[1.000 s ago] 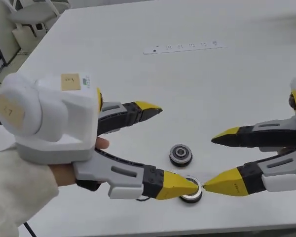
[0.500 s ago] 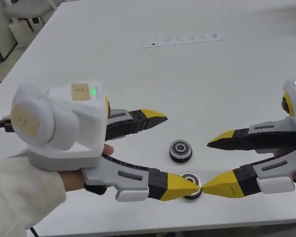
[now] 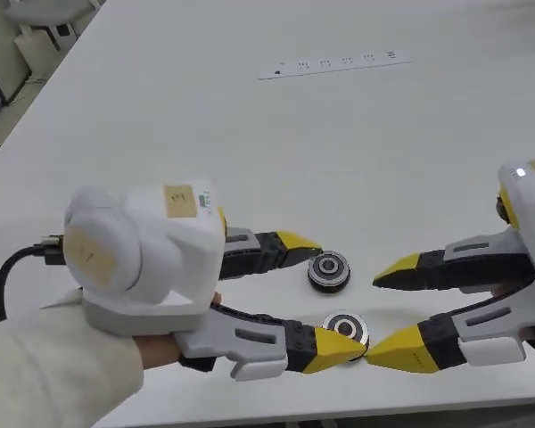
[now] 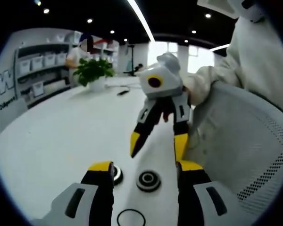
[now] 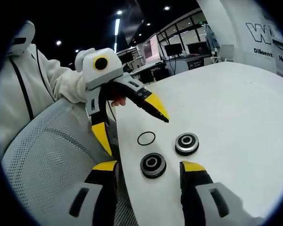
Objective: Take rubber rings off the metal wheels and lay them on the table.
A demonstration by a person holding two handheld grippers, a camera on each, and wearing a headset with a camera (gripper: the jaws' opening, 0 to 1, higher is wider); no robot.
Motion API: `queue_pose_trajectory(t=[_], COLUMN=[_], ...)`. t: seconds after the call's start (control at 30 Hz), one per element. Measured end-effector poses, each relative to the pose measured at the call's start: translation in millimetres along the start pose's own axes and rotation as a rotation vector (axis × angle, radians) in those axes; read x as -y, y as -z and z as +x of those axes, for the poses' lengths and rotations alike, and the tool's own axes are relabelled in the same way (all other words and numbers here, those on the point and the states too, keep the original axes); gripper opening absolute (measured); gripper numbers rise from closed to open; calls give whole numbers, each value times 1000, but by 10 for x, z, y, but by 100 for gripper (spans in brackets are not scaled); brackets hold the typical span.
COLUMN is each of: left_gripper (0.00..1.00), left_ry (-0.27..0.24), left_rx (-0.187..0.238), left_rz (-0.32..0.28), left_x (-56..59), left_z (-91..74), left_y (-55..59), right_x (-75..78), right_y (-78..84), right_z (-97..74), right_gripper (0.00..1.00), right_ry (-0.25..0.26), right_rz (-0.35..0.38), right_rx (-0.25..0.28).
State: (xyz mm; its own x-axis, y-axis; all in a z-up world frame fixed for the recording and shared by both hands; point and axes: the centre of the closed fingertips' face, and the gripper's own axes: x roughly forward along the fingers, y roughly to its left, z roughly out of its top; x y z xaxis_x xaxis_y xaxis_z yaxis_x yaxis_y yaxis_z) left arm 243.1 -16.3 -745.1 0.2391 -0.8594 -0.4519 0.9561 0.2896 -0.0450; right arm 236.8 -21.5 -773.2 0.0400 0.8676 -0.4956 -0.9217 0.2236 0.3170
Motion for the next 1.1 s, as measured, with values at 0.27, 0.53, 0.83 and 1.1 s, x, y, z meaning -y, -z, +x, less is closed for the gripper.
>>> queue_pose_trajectory(t=[0.27, 0.53, 0.83, 1.1], left_gripper=[44, 34, 26, 19], left_ry=[35, 8, 27, 30], left_rx=[-41, -27, -35, -69], left_rz=[34, 30, 24, 32], left_x=[72, -9, 44, 59], left_z=[111, 165, 211, 260], left_y=[160, 187, 254, 352], right_x=[-39, -33, -32, 3], right_y=[119, 182, 269, 292], right_z=[86, 135, 200, 202], right_gripper=[47, 44, 38, 32], right_ry=[-22, -16, -7, 9], right_rz=[-14, -54, -100, -105], right_rx=[-49, -81, -123, -135])
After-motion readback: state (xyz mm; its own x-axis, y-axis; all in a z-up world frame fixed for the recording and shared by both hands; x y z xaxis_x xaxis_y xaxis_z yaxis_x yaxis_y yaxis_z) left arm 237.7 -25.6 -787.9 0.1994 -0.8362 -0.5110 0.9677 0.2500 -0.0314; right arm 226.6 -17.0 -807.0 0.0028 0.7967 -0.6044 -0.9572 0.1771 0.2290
